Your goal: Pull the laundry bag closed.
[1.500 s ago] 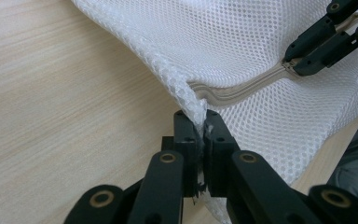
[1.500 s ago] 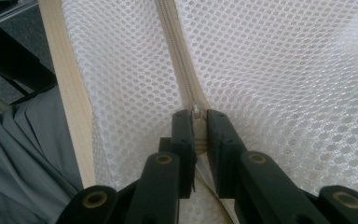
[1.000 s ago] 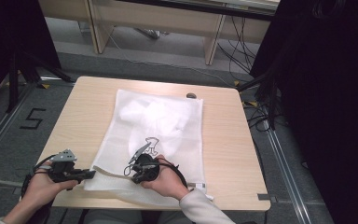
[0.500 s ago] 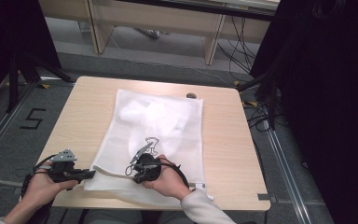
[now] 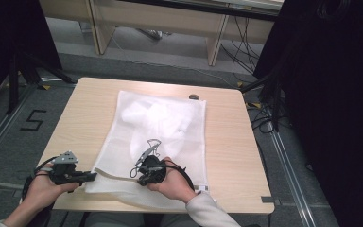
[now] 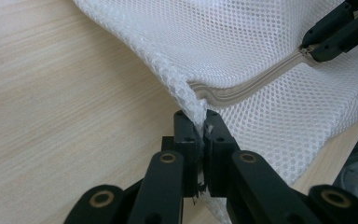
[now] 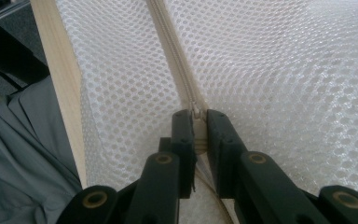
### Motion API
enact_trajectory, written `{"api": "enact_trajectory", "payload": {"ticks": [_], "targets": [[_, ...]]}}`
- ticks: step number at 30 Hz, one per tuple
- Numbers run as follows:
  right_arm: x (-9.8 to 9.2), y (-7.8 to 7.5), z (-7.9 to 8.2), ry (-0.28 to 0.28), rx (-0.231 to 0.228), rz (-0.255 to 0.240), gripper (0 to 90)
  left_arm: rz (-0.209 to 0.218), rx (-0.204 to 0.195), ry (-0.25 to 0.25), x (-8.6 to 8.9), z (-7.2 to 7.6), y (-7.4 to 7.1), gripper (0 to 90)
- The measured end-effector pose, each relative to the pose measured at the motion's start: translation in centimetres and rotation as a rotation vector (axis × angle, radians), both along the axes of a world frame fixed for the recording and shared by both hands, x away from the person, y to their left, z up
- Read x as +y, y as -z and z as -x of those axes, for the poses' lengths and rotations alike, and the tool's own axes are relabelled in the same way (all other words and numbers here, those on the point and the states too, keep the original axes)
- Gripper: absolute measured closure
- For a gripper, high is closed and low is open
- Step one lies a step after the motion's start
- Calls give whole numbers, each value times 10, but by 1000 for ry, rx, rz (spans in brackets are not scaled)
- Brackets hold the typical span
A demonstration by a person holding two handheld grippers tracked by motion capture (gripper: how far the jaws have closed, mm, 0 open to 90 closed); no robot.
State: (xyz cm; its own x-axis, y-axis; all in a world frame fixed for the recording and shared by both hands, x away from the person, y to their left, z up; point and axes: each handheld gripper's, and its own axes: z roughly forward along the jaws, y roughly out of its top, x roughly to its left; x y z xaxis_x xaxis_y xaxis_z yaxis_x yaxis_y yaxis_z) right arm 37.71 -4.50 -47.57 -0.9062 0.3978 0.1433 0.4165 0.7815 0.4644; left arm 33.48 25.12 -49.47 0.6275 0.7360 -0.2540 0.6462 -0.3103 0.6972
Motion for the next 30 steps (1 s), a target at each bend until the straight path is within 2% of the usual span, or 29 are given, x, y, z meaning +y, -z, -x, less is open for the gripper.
{"api": "enact_trajectory", "payload": {"ticks": [3, 4, 5, 11, 13, 14, 16, 17, 18, 21, 22, 23, 30], "targets": [[-2, 0, 0, 2, 4, -3, 823, 8, -2, -8, 0, 1, 0, 852], [-2, 0, -1, 3, 1, -2, 823, -19, -3, 0, 1, 0, -1, 853], [-2, 0, 0, 4, -2, 0, 823, 1, -3, -5, 0, 0, 0, 852], [-3, -1, -1, 9, 0, 5, 823, -1, -3, -4, 1, 0, 0, 853], [-4, -1, -1, 8, 1, 6, 823, -17, -3, 7, 2, 0, 0, 853], [-4, -1, -1, 9, -2, 10, 823, -1, -2, -5, 0, 0, 0, 853], [-5, -1, -1, 9, 3, 4, 823, -13, 5, 2, 2, 0, 0, 853], [-5, -1, -2, 4, -6, 4, 823, 5, 4, -11, 0, 0, 0, 853], [-6, -2, -1, 12, -6, 4, 823, -12, 5, 0, 2, 0, 0, 853], [-8, -2, -2, 15, -6, 7, 823, -5, -2, -3, 1, 0, 0, 853], [-8, -2, -1, 15, 1, 4, 823, -20, -2, 7, 2, 0, 0, 853], [-8, -3, -1, 17, -3, 9, 823, -2, -2, -9, 1, 0, 0, 853], [-12, -3, -2, 16, -7, 5, 823, 19, -15, -23, 0, 0, 2, 853]]}}
